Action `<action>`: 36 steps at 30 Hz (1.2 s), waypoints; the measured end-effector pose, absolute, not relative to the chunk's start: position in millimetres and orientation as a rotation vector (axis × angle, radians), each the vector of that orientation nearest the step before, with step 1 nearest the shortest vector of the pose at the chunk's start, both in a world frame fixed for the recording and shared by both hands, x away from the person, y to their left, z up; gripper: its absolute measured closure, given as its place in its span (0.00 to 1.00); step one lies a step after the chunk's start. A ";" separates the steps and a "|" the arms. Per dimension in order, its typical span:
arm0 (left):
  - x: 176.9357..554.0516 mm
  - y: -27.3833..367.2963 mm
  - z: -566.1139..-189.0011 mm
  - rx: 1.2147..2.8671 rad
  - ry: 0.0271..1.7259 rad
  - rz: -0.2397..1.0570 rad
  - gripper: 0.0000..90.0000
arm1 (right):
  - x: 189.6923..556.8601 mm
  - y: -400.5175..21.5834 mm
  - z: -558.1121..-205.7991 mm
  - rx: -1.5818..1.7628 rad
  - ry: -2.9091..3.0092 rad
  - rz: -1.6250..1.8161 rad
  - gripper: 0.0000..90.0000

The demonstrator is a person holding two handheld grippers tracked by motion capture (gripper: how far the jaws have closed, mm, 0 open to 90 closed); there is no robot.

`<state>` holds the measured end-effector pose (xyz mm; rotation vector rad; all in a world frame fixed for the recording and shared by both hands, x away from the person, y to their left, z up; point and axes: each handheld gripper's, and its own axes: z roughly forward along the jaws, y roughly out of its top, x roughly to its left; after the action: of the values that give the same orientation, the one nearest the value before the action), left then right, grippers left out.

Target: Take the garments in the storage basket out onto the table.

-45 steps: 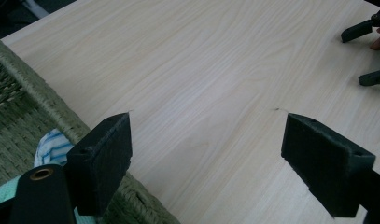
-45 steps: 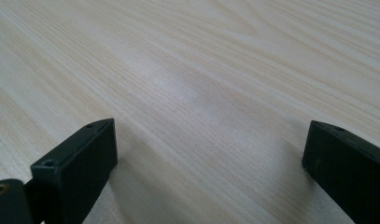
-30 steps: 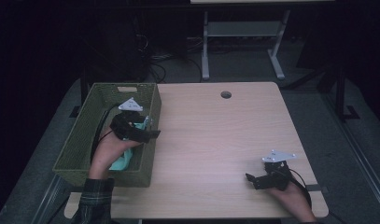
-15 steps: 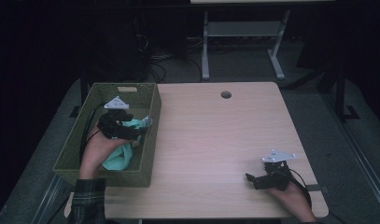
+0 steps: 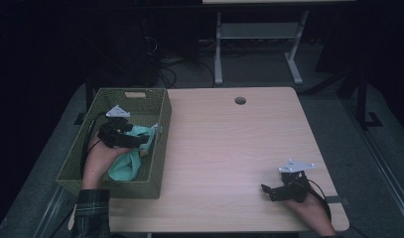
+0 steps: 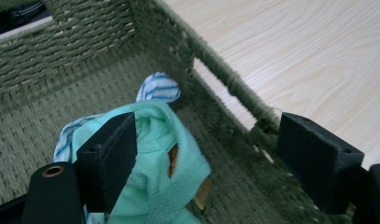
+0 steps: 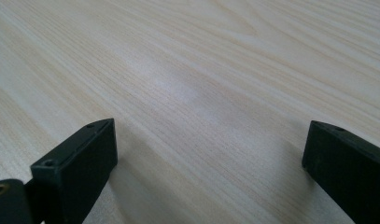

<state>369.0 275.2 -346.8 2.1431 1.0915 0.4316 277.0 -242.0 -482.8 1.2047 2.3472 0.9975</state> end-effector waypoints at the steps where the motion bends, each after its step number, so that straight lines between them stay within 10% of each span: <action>1: 369.9 275.7 -348.6 2.143 1.097 0.435 0.22 | 277.0 -242.0 -482.8 1.205 2.347 0.997 0.03; 36: 395.7 280.4 -405.4 2.303 1.266 0.359 0.19 | 276.9 -241.9 -482.8 1.206 2.347 0.997 0.03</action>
<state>395.7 280.4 -405.4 2.3031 1.2663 0.3592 276.9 -241.9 -482.8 1.2064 2.3470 0.9971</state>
